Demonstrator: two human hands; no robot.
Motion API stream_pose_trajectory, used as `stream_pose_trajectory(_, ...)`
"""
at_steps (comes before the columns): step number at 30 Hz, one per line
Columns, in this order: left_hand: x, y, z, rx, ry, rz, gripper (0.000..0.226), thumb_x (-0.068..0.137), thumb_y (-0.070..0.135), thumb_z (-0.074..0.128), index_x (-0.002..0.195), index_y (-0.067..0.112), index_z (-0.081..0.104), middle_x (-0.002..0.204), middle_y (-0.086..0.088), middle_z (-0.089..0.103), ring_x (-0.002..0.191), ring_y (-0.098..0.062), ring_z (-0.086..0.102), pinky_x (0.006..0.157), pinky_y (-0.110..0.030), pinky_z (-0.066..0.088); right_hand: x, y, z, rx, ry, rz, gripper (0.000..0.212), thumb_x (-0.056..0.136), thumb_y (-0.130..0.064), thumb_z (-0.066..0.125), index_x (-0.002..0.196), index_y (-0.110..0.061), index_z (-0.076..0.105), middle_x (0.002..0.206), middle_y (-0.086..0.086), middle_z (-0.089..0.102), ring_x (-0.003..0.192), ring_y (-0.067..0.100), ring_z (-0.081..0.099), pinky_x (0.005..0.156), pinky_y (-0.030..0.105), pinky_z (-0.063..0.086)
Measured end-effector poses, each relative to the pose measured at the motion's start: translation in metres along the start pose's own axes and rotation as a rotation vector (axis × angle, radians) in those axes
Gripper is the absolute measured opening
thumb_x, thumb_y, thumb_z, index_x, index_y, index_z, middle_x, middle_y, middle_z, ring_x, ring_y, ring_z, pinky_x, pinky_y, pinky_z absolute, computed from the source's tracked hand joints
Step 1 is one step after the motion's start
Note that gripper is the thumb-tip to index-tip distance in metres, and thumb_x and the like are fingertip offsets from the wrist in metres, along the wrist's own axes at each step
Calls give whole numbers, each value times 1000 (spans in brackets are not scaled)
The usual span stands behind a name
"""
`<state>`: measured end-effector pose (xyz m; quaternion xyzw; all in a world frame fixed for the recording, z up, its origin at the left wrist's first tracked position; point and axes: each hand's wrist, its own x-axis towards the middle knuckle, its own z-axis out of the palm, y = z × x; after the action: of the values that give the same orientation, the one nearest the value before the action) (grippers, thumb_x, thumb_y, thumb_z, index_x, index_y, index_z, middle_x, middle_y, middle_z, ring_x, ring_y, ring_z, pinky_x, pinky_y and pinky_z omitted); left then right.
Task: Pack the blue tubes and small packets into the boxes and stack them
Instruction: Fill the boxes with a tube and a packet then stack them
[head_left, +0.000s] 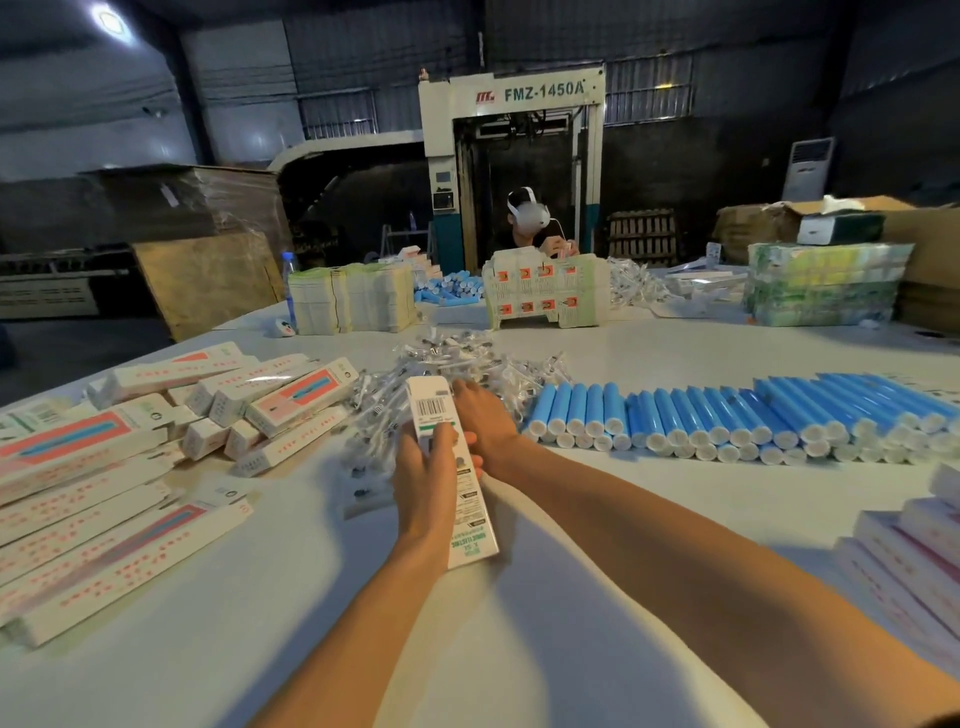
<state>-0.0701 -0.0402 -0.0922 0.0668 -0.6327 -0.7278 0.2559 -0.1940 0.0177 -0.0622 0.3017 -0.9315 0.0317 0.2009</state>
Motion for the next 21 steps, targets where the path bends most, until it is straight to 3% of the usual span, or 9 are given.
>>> stream_pose_trajectory(2,-4,0,2,-25,-27,-10,36,87,46,54,120,33,62,95,0,81,73,-22,77,71,-49,66,-16,4,-10,-78,42,22,41,108,-26,49,146,-10,45,141,15,51,128,33,55,97,43,52)
stream_pose_trajectory(5,-12,5,6,-57,-78,4,36,92,42,55,127,33,62,100,1,82,76,-20,78,66,-34,63,-46,16,-21,-83,203,129,45,101,-18,58,144,-14,44,138,8,55,127,29,52,102,41,45)
stream_pose_trajectory(8,-19,8,13,-118,-151,-55,30,107,25,50,133,16,62,107,-12,80,76,-22,76,72,-36,62,-82,37,-36,36,306,251,33,89,-2,59,122,-11,61,120,7,63,113,28,51,94,39,38)
stream_pose_trajectory(10,-27,11,18,-129,-221,-128,34,108,21,46,135,7,61,111,-21,77,76,-22,75,68,-32,62,-105,54,-48,174,318,319,23,86,2,61,107,-8,66,108,8,68,105,30,54,84,40,43)
stream_pose_trajectory(12,-35,11,23,-139,-303,-141,31,108,16,48,136,9,59,113,-15,79,79,-22,76,71,-32,64,-124,69,-61,419,313,366,16,90,4,62,101,-7,66,99,9,68,95,29,59,76,42,51)
stream_pose_trajectory(16,-48,10,29,-131,-471,-119,36,106,12,61,141,14,56,124,-12,77,107,-37,76,99,-53,60,-161,87,-84,890,460,463,19,94,-2,69,109,-10,61,94,4,72,88,19,71,77,34,60)
stream_pose_trajectory(18,-51,11,30,-95,-527,-108,45,101,17,72,143,15,56,125,-15,76,112,-41,74,104,-61,55,-174,91,-96,1091,556,464,36,95,-10,72,123,-18,52,88,3,74,83,14,74,73,21,57)
stream_pose_trajectory(21,-56,14,31,-85,-556,-113,50,95,20,79,140,16,59,122,-20,76,112,-44,73,104,-68,53,-181,92,-115,1252,651,390,52,95,-11,73,136,-21,44,89,8,76,82,16,75,74,16,56)
